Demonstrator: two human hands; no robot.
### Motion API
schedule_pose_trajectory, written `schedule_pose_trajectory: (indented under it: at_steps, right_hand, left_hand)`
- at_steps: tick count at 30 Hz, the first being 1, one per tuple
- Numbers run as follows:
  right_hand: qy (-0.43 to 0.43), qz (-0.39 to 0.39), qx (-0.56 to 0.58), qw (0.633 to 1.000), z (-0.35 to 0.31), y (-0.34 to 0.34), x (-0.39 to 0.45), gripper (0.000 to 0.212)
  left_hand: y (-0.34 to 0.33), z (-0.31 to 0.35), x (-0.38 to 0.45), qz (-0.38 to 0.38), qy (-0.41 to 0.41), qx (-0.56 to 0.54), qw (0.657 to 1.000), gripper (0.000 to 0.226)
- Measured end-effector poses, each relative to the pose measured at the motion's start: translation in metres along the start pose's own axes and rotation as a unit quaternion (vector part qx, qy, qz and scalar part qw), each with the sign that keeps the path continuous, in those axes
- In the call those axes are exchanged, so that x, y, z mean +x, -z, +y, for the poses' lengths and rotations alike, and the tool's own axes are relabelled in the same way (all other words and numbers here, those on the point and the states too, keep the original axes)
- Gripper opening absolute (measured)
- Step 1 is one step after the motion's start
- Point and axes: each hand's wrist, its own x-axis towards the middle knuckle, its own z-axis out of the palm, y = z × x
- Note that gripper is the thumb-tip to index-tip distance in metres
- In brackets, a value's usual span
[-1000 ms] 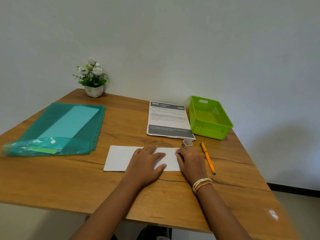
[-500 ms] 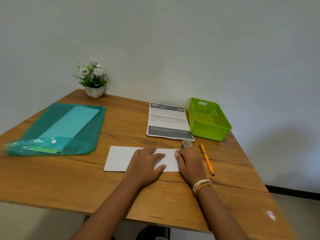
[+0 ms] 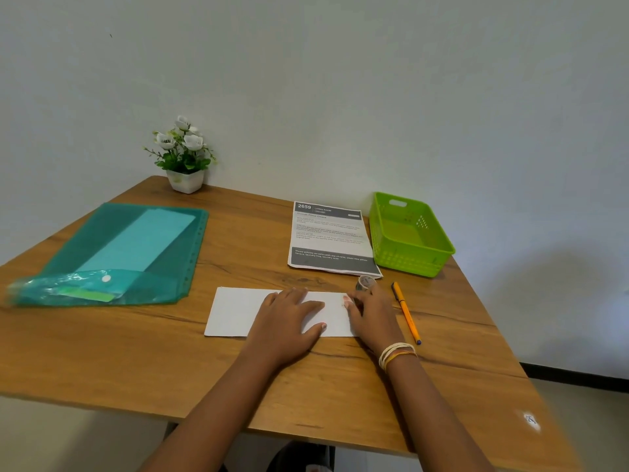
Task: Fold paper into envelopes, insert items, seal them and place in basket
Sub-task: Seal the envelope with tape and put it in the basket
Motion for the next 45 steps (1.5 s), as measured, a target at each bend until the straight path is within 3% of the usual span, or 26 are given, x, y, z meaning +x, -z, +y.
schedule_pose_trajectory:
  at_steps: [6, 11, 19, 25, 31, 36, 41, 45]
  right_hand:
    - [0.051, 0.036, -0.001, 0.998, -0.002, 0.003, -0.018, 0.046]
    - [0.121, -0.068, -0.117, 0.983, -0.01, 0.003, -0.022, 0.066]
    - [0.076, -0.137, -0.143, 0.977, -0.015, 0.003, -0.029, 0.067]
    - [0.047, -0.074, -0.091, 0.992, -0.016, 0.001, -0.037, 0.063]
    - [0.033, -0.104, -0.085, 0.99, -0.016, 0.001, -0.04, 0.063]
    - [0.029, -0.011, -0.094, 0.995, -0.019, 0.008, -0.049, 0.046]
    - [0.044, -0.034, -0.12, 0.991, -0.022, 0.01, -0.052, 0.046]
    - [0.029, -0.01, -0.087, 0.996, -0.021, 0.007, -0.052, 0.042]
  left_hand:
    - [0.0, 0.0, 0.0, 0.002, 0.0, 0.003, 1.0, 0.054]
    - [-0.001, 0.0, 0.0, 0.005, -0.002, 0.014, 1.0, 0.054]
    - [-0.001, 0.001, 0.0, -0.009, 0.004, 0.006, 1.0, 0.054]
    - [-0.001, 0.001, 0.0, -0.016, 0.004, 0.018, 1.0, 0.054]
    - [0.004, 0.004, -0.001, -0.015, 0.012, 0.01, 1.0, 0.053]
    - [0.017, 0.003, 0.004, -0.029, 0.055, -0.033, 0.998, 0.063]
    - [0.03, 0.005, 0.02, -0.086, 0.079, 0.01, 0.993, 0.068]
    - [0.044, 0.01, 0.032, -0.103, 0.11, 0.049, 0.987, 0.072]
